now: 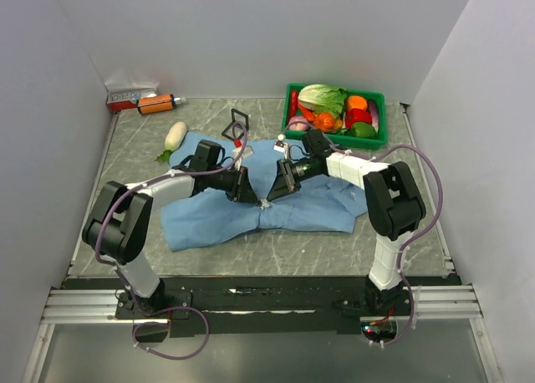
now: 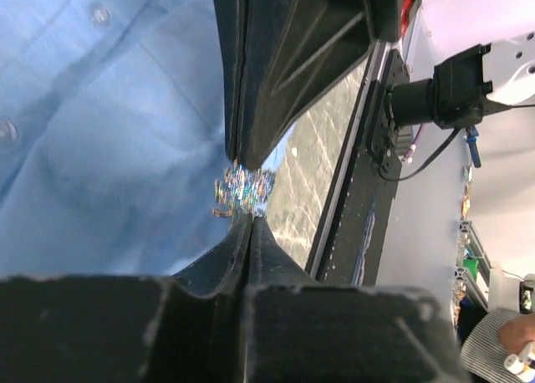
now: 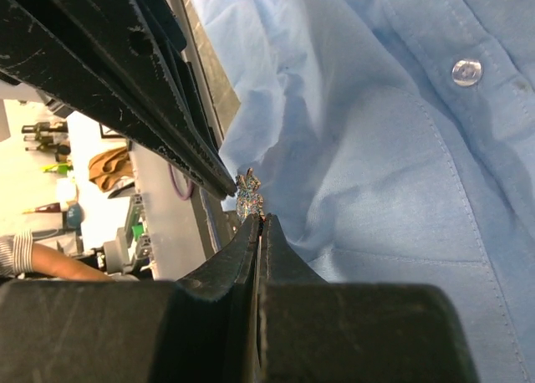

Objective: Remove the brooch from the garment

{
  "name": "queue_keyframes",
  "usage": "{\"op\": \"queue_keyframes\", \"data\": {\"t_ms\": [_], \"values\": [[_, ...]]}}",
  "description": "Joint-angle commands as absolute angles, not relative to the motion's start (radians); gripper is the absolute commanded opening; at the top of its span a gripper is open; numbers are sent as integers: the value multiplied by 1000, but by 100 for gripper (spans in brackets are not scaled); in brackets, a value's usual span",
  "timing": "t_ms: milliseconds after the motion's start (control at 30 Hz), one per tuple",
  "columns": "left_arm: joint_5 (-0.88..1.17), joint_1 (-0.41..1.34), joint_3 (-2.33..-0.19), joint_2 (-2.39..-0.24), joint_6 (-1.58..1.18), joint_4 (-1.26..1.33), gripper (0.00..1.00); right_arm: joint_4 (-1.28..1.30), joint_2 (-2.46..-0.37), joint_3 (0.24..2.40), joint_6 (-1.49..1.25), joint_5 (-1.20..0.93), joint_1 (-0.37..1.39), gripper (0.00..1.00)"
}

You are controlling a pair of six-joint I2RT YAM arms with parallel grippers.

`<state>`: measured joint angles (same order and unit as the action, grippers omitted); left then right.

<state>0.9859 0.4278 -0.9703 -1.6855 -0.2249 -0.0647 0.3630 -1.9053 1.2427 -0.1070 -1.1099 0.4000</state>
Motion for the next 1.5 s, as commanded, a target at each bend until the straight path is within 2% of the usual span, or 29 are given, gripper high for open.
{"op": "queue_keyframes", "data": {"t_ms": [0,67,100,200,267,300,333,400,433,567,600,700,867,900,967,1000,1133,1300,1467], "values": [[1006,443,-1031,-1698,-177,-58,1,344,-1865,1287,-106,-1086,411,0],[1006,448,-1028,-1698,-169,-61,1,350,-1864,1296,-100,-1072,410,4],[1008,449,-1028,-1700,-160,-66,1,360,-1865,1301,-95,-1069,410,11],[996,453,-1025,-1695,-120,-98,1,417,-1853,1336,-45,-1054,408,16],[974,453,-1025,-1694,-94,-123,1,445,-1838,1351,-9,-1051,397,13],[924,453,-1026,-1690,-71,-126,1,448,-1836,1353,-9,-1052,393,6],[881,453,-1029,-1684,-60,-127,11,448,-1833,1350,-9,-1051,390,4],[807,460,-1043,-1658,7,-158,22,448,-1832,1339,-18,-1039,388,0],[685,469,-1054,-1646,41,-164,33,446,-1833,1333,-50,-1023,390,0],[516,515,-1040,-1571,129,-156,45,475,-1836,1321,-71,-1034,374,0],[493,521,-1037,-1559,139,-160,46,491,-1835,1331,-54,-1046,359,12],[430,560,-1025,-1496,195,-153,47,586,-1821,1393,79,-1048,334,24],[384,650,-1042,-1471,307,-186,50,667,-1721,1431,259,-918,270,32],[361,666,-1045,-1482,310,-187,52,690,-1712,1440,271,-825,261,34],[298,704,-1075,-1521,275,-186,67,754,-1687,1466,284,-711,230,36],[232,710,-1091,-1537,211,-187,68,758,-1677,1462,276,-571,216,37],[121,741,-1195,-1611,95,-284,66,709,-1548,1329,180,-364,146,46],[107,756,-1170,-1583,78,-259,67,745,-1473,1285,262,-298,141,49],[78,770,-1241,-1586,92,-233,68,739,-1410,1272,397,-244,146,50]]}}
